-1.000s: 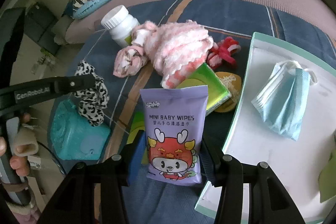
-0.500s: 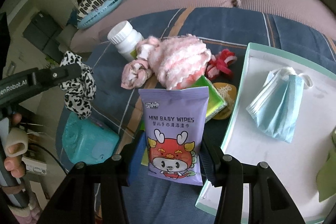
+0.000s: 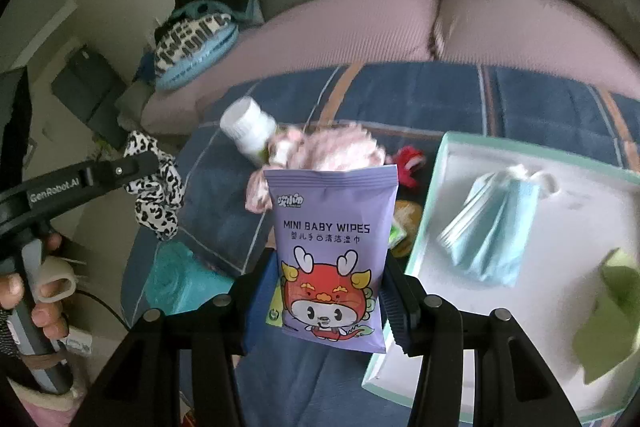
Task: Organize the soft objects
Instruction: 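Lift the scrunchie with the left tool while the right tool lifts the wipes packet, then lower the scrunchie into the tray with the left tool while the right tool lowers the wipes packet there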
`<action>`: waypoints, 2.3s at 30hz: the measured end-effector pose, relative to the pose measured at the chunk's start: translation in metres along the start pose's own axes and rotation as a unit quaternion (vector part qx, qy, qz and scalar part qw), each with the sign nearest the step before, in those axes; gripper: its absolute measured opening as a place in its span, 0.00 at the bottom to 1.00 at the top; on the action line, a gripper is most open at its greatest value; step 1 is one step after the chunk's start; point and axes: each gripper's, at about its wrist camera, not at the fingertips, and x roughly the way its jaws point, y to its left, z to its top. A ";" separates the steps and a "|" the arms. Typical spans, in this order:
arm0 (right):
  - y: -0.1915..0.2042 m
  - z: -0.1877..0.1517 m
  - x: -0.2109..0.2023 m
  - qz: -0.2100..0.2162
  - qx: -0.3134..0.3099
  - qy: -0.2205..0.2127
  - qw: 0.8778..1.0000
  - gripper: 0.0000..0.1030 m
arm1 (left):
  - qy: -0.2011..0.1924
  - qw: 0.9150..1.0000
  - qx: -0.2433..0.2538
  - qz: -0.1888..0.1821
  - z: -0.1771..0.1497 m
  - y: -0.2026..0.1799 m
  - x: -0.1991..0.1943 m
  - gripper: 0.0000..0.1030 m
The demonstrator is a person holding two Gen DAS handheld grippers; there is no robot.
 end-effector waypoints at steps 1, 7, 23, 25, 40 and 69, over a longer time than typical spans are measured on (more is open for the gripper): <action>0.000 0.001 -0.006 -0.002 0.001 -0.008 1.000 0.51 | -0.005 1.000 0.000 -0.001 0.001 -0.001 -0.004 0.21; -0.009 0.009 -0.044 -0.017 0.011 -0.058 0.998 0.51 | -0.047 0.999 0.013 -0.009 0.012 -0.013 -0.034 0.21; -0.100 0.003 -0.126 -0.136 0.124 -0.155 0.971 0.51 | -0.097 0.989 0.079 -0.085 0.027 -0.100 -0.057 0.21; -0.116 0.000 -0.134 -0.148 0.145 -0.163 0.965 0.51 | -0.092 0.987 0.091 -0.099 0.026 -0.117 -0.050 0.21; -0.186 -0.005 -0.145 -0.224 0.200 -0.182 0.936 0.51 | -0.044 0.974 0.146 -0.171 0.000 -0.209 0.009 0.21; -0.241 -0.017 -0.049 -0.204 0.230 -0.028 0.951 0.51 | 0.091 0.964 0.147 -0.202 -0.045 -0.252 0.130 0.21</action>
